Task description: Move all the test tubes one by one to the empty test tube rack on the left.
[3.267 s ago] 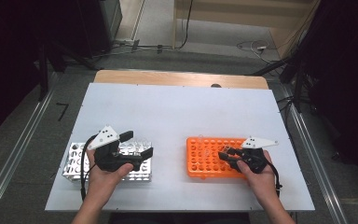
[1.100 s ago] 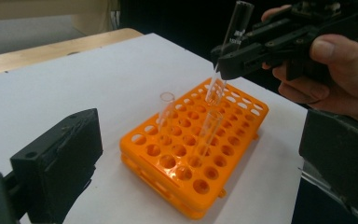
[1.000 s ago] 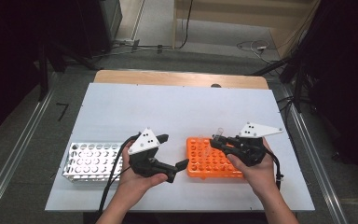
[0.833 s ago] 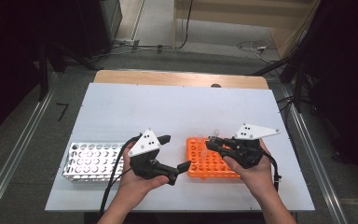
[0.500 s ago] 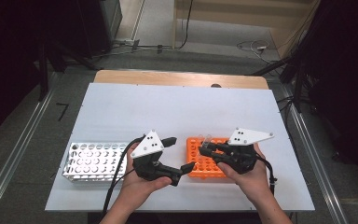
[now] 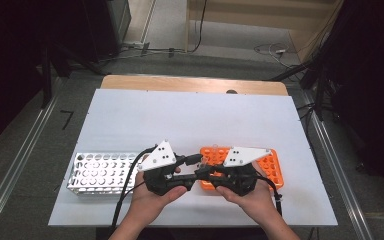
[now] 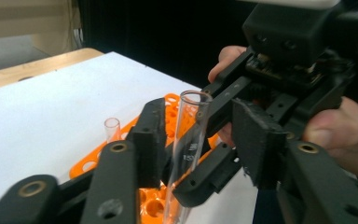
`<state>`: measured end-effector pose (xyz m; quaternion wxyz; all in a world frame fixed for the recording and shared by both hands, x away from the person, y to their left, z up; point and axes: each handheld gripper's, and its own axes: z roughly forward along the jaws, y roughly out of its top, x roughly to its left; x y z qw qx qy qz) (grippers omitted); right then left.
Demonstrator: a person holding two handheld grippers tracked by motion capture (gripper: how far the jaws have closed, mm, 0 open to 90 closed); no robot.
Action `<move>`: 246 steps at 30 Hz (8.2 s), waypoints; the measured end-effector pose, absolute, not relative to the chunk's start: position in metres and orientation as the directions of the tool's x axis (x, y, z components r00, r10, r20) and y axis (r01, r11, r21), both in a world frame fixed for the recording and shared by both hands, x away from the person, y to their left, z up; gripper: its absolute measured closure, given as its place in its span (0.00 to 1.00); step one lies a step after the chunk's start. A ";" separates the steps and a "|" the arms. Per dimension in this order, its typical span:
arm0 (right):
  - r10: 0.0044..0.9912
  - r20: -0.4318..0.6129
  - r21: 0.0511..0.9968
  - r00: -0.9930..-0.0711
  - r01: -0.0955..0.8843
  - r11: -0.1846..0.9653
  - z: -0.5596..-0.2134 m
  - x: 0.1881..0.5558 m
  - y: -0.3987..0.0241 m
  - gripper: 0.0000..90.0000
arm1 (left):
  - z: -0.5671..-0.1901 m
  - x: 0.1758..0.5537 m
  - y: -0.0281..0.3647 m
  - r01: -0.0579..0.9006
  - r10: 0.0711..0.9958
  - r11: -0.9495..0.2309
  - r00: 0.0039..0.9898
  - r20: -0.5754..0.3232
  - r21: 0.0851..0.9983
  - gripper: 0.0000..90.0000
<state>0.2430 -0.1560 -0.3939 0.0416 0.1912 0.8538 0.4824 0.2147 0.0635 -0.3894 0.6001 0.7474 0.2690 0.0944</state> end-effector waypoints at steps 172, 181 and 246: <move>0.533 0.142 0.770 -0.834 0.431 0.470 -0.459 0.287 -0.205 0.51 | -0.420 0.235 0.136 0.402 0.666 -0.088 0.704 -0.247 0.911 0.00; 0.522 0.120 0.754 -0.844 0.420 0.504 -0.465 0.285 -0.198 0.68 | -0.421 0.235 0.135 0.405 0.665 -0.086 0.704 -0.250 0.910 0.00; 0.462 0.084 0.858 -0.883 0.300 0.418 -0.419 0.251 -0.191 0.82 | -0.410 0.221 0.085 0.364 0.588 -0.151 0.780 -0.212 0.919 0.12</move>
